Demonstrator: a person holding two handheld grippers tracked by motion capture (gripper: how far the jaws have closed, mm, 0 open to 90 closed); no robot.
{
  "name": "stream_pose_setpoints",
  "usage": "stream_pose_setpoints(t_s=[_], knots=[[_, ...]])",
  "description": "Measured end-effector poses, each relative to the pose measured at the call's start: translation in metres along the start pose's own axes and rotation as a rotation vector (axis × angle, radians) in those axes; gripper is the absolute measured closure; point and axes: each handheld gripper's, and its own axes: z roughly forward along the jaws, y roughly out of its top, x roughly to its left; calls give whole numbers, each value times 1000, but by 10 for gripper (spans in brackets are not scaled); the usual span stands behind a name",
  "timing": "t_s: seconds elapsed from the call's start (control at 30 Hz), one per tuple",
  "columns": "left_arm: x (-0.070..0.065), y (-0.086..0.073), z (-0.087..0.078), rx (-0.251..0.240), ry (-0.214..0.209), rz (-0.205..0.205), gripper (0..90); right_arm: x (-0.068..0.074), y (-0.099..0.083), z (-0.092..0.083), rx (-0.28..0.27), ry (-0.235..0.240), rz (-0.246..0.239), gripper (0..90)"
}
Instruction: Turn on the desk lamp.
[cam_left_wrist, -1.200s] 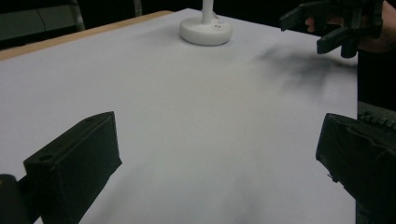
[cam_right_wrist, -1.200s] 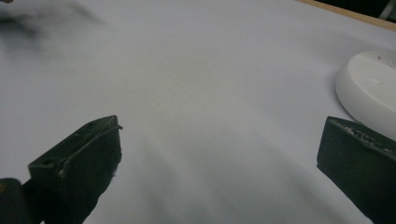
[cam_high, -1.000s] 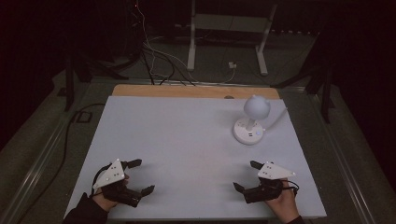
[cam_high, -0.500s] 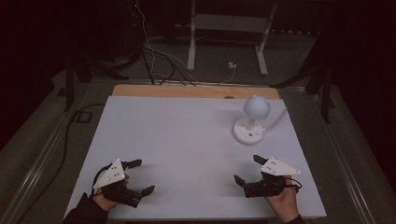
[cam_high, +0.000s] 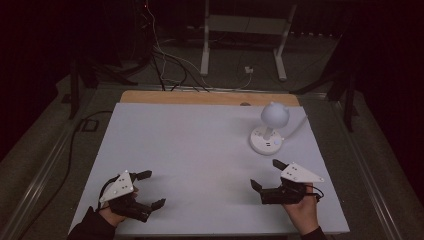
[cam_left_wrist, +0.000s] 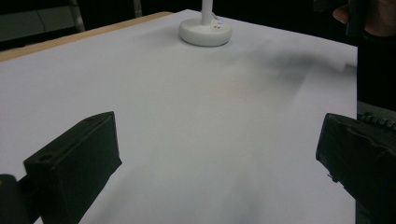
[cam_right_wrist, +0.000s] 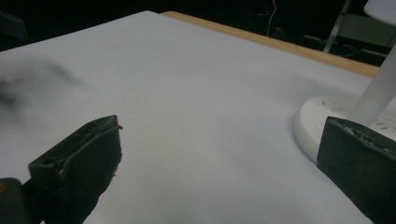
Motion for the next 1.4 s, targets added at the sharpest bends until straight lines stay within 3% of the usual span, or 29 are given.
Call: stream_pose_setpoints(t_s=[0.33, 0.67, 0.7, 0.9, 1.1, 1.4], knots=[[0, 0, 0, -4, 1, -1, 1, -7, 13, 4, -35, -18, -2, 0], [1, 0, -1, -1, 4, -2, 1, -12, 21, 17, -48, -70, -10, 0], [1, 0, -1, -4, 3, -3, 1, -13, 22, 20, -50, -95, -25, 0], [1, 0, -1, -4, 2, -4, 1, -17, 23, 28, -41, -128, -25, 0], [1, 0, 0, -2, 1, -3, 1, -19, 24, 35, -37, -128, -12, 0], [1, 0, 0, 3, 2, -2, 1, -24, 26, 56, -10, -176, -35, 0]])
